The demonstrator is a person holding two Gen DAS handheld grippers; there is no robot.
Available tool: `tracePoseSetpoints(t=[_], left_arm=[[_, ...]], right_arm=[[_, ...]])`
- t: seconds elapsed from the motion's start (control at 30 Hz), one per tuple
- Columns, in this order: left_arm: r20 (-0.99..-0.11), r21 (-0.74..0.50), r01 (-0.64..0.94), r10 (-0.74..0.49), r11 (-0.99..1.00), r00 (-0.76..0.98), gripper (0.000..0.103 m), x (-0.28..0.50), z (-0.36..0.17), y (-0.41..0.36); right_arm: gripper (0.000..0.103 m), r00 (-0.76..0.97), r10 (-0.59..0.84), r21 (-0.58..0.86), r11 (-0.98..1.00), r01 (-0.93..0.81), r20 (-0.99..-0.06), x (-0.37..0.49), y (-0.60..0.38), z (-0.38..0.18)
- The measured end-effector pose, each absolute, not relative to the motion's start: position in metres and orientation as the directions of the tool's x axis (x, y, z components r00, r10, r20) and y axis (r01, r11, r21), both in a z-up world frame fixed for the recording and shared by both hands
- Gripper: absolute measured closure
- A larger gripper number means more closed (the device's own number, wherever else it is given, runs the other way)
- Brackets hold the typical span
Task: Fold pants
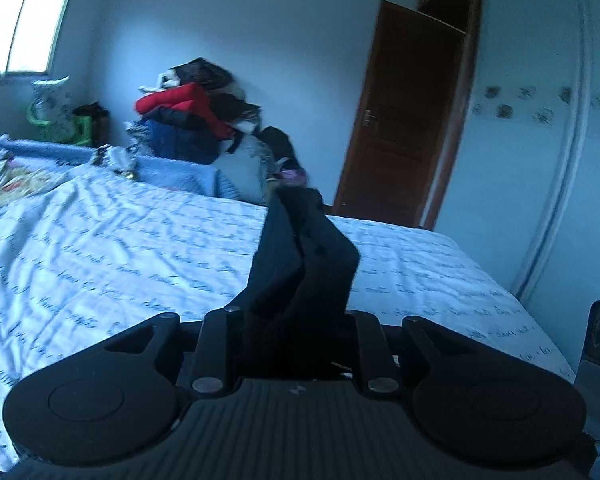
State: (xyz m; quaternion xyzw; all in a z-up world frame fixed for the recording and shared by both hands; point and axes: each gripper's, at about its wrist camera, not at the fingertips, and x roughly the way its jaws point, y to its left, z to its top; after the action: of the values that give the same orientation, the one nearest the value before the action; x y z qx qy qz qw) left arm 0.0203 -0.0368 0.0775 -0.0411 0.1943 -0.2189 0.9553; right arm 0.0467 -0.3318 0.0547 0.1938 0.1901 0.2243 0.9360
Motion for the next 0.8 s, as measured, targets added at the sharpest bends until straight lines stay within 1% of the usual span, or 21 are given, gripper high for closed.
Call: tracePoseSetpoints(t=[0.2,0.27,0.33,0.5,0.8], left_arm=[[-0.369,-0.171,0.489,-0.516,0.855,0.773,0.074,0.024,0.066,-0.072],[-0.385,-0.171,0.505,-0.529,0.846,0.756,0.074,0.025,0.061,-0.083],[-0.383,-0.162,0.527,-0.546,0.834,0.745,0.074,0.021,0.057,-0.094],[-0.403,-0.145,0.565,-0.570,0.812,0.716,0.074,0.021,0.045,-0.120],[-0.427,-0.159,0.605,-0.607,0.780,0.670,0.073,0.026,0.020,-0.157]], right_arm=[[0.087,0.856,0.438,0.485,0.832,-0.270,-0.274,0.037,-0.365,0.045],[0.087,0.861,0.422,0.502,0.830,-0.242,-0.283,0.035,-0.375,0.039],[0.087,0.867,0.415,0.525,0.821,-0.225,-0.276,0.032,-0.384,0.034],[0.087,0.887,0.381,0.563,0.806,-0.182,-0.260,0.025,-0.406,0.020],[0.087,0.904,0.322,0.593,0.799,-0.101,-0.280,0.024,-0.443,-0.003]])
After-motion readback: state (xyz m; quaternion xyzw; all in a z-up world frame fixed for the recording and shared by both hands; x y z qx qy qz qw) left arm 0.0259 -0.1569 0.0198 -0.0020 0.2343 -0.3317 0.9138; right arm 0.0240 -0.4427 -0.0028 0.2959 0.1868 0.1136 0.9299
